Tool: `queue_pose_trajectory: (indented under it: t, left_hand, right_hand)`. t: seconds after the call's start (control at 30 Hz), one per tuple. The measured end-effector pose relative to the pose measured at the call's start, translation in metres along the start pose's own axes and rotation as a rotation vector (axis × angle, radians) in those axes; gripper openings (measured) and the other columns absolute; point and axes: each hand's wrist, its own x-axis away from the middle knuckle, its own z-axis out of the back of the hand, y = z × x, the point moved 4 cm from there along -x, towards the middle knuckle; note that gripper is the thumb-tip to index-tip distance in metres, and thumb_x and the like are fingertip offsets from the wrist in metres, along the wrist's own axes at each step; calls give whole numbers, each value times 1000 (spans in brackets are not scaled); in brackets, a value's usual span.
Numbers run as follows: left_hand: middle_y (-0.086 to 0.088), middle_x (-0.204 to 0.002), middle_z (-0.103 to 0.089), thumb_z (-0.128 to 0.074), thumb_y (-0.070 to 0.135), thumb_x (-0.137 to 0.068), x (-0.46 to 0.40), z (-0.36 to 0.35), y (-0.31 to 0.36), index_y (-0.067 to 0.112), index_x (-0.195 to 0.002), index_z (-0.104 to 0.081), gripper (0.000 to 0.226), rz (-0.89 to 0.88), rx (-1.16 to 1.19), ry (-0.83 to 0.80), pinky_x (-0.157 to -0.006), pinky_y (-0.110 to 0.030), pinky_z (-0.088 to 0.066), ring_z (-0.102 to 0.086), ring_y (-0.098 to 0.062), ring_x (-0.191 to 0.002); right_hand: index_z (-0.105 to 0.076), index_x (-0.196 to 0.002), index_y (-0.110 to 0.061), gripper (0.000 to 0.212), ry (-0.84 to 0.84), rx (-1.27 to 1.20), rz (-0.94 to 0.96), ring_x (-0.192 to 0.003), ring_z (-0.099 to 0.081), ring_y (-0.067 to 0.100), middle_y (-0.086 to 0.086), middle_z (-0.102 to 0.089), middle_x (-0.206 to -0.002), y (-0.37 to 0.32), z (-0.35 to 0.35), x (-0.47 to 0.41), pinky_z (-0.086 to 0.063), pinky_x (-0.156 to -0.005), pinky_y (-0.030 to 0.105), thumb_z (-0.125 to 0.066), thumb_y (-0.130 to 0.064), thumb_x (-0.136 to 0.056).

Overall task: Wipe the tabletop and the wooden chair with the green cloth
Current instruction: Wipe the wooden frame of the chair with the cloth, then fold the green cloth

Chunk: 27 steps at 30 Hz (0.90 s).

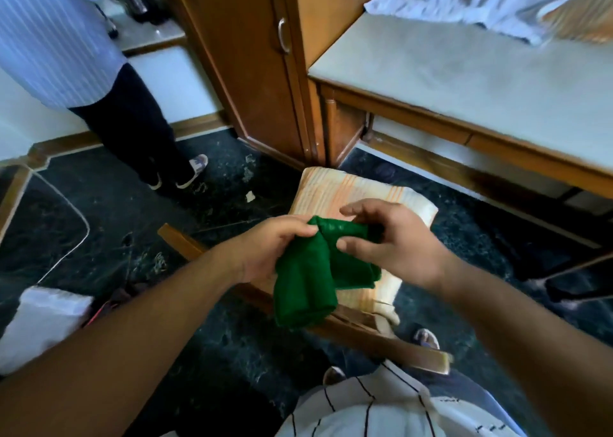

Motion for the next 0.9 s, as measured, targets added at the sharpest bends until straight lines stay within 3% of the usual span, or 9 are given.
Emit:
queue_pose_trajectory:
  t: [0.1,0.17,0.23,0.37,0.43,0.53,0.63,0.8,0.9]
  left_hand:
    - [-16,-114,-70,-59,24,-83,-32,-40,10,6,-123,-63,44,-133,-33,-33,-94,-36,-55,-70,-25,-102]
    - [-3,-120,-73,-71,37,-82,-53,-78,14,25,-126,-62,46,-206,-222,-34,-96,-33,-54,-69,-19,-111]
    - [11,-111,-75,-81,42,-71,-78,-119,16,46,-116,-59,50,-264,-489,-10,-84,-21,-55,-71,-5,-104]
    - [-1,-93,-75,-77,29,-72,-133,-197,32,23,-97,-68,27,-372,-839,144,-82,-41,-56,-70,-14,-87]
    - [-10,-92,-77,-79,18,-77,-158,-234,47,14,-93,-73,18,-353,-800,114,-81,-45,-56,-71,-19,-83]
    - [0,-90,-79,-84,15,-68,-193,-311,74,20,-85,-80,18,-300,-412,-16,-76,-29,-59,-75,-14,-85]
    - [-4,-103,-79,-85,24,-68,-232,-396,82,21,-92,-81,24,-154,-63,-131,-74,-33,-62,-76,-20,-95]
    - [-12,-108,-78,-68,9,-90,-287,-508,59,12,-104,-73,15,29,-137,-75,-82,-42,-59,-76,-25,-95]
    - [-7,-102,-79,-66,5,-91,-315,-551,58,9,-106,-70,16,0,-133,-29,-76,-41,-61,-76,-22,-94]
  right_hand:
    - [-73,-83,-21,6,85,94,-79,-65,-64,0,-5,-71,-75,4,46,13,-48,-58,14,-78,-21,-81]
    - [-73,-79,-18,4,162,75,-158,-57,-63,0,-2,-72,-72,11,83,28,-48,-53,16,-76,-20,-81]
    - [-72,-80,-17,4,204,40,-232,-56,-64,4,1,-72,-71,23,121,46,-49,-51,22,-74,-20,-82]
    - [-70,-89,-13,4,262,-116,-342,-57,-68,17,8,-72,-72,68,213,101,-51,-46,26,-71,-16,-87]
    - [-72,-91,-13,6,341,-237,-390,-61,-70,20,12,-74,-77,101,267,139,-56,-50,30,-73,-14,-85]
    - [-74,-102,-12,25,495,-646,-392,-82,-74,30,24,-73,-106,160,344,207,-61,-65,42,-76,-23,-80]
    - [-68,-124,-20,48,404,-1042,-435,-110,-69,27,11,-69,-126,219,375,265,-59,-77,42,-64,-47,-84]
    - [-64,-111,-14,23,647,-954,-654,-77,-74,19,7,-78,-90,304,424,328,-56,-64,35,-66,-18,-88]
    - [-64,-108,-17,15,775,-939,-631,-85,-76,23,8,-78,-96,326,467,353,-60,-66,41,-61,-14,-94]
